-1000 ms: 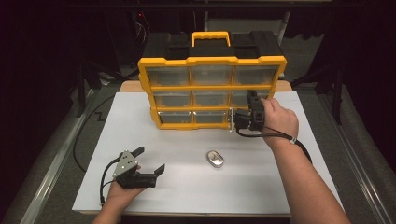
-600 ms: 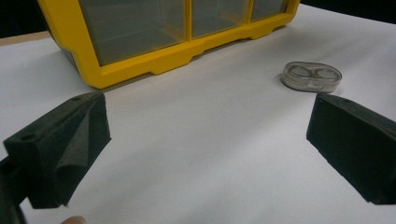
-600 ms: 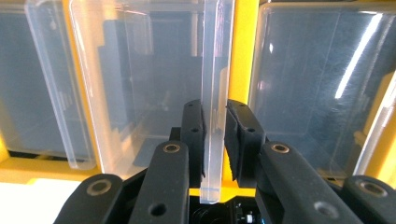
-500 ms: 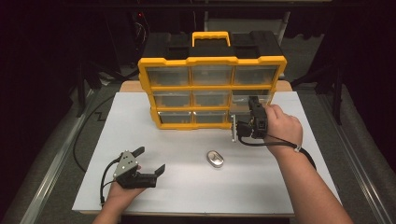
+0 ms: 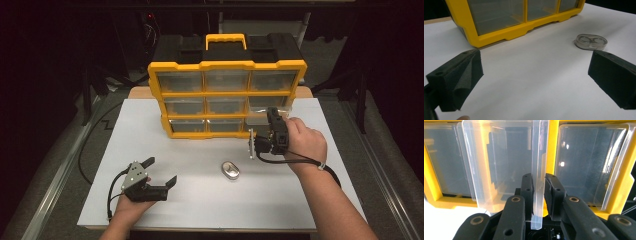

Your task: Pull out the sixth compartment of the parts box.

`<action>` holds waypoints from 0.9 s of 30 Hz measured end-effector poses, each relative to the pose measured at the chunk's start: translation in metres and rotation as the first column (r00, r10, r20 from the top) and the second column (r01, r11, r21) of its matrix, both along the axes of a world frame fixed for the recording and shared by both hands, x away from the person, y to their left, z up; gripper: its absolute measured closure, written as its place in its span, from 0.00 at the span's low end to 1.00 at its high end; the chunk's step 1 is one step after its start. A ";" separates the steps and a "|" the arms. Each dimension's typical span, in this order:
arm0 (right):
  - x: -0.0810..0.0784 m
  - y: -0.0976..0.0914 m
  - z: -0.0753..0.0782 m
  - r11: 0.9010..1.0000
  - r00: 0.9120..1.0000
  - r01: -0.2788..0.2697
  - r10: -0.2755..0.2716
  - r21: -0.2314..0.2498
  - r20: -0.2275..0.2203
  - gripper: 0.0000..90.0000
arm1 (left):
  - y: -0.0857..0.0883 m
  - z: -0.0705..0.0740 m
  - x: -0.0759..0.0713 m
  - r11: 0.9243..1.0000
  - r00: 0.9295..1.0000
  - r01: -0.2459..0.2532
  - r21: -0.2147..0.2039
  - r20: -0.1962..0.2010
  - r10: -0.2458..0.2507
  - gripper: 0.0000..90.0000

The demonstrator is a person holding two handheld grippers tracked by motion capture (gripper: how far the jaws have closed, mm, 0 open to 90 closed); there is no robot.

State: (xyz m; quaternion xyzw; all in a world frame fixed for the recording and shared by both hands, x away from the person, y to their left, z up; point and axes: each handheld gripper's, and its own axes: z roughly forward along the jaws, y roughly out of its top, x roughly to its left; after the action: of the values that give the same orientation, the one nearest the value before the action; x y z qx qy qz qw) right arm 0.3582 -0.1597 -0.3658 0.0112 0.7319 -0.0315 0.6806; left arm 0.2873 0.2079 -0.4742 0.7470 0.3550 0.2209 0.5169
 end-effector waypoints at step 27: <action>0.009 -0.008 0.007 0.999 0.995 0.041 -0.039 0.020 -0.087 0.75 | 0.001 0.000 0.000 1.000 1.000 -0.006 -0.009 0.001 0.006 0.01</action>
State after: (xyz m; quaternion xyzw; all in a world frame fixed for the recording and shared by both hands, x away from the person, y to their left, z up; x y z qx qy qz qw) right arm 0.3668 -0.1681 -0.3588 0.0316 0.7606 -0.0377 0.6473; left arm 0.2874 0.2089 -0.4738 0.7435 0.3582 0.2212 0.5196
